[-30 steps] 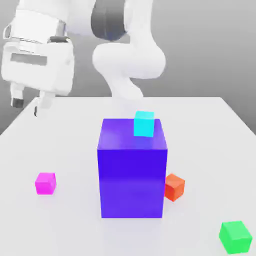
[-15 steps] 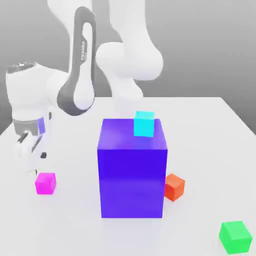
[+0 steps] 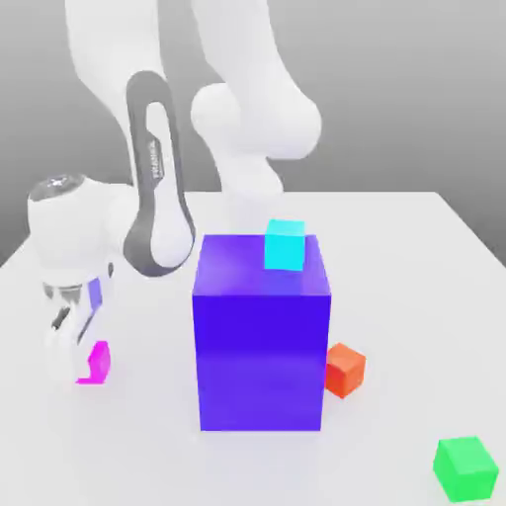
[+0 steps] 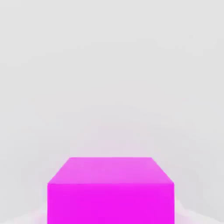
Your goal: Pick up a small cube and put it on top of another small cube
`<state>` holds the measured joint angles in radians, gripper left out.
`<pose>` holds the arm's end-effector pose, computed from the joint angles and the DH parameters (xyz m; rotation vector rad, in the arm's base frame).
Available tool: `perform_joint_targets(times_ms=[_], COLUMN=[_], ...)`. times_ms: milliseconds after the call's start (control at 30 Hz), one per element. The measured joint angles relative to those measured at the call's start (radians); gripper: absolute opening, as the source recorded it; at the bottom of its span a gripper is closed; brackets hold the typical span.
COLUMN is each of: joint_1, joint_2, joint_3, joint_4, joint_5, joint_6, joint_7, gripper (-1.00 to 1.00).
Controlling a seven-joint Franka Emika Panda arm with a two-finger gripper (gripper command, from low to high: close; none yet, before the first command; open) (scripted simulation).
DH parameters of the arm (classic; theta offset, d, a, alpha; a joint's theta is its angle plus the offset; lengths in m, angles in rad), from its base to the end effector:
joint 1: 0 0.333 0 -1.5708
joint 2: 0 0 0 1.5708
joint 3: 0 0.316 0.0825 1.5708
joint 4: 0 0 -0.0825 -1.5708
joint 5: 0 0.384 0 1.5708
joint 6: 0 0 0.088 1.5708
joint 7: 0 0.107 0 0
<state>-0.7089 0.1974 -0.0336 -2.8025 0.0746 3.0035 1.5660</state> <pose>0.2661 -0.2528 0.1516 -1.1632 2.9128 -0.0033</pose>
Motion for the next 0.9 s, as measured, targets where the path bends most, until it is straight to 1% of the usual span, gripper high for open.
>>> perform_joint_targets(times_ms=[133,200,333,500,900], joint_1=[0.006,0.072,0.189,0.301,0.579], joint_2=[-0.138,-0.160,-0.131,-0.076,0.058], joint_3=[-0.017,0.019,0.090,0.190,0.445], joint_4=[-0.026,-0.004,0.082,0.200,0.469], joint_5=[-0.055,-0.040,-0.038,-0.071,-0.228], joint_6=[-0.113,-0.143,-0.192,-0.250,-0.389], joint_7=[0.039,0.055,-0.005,-0.092,-0.237], gripper=[-1.00,-1.00,-1.00,-1.00,-1.00])
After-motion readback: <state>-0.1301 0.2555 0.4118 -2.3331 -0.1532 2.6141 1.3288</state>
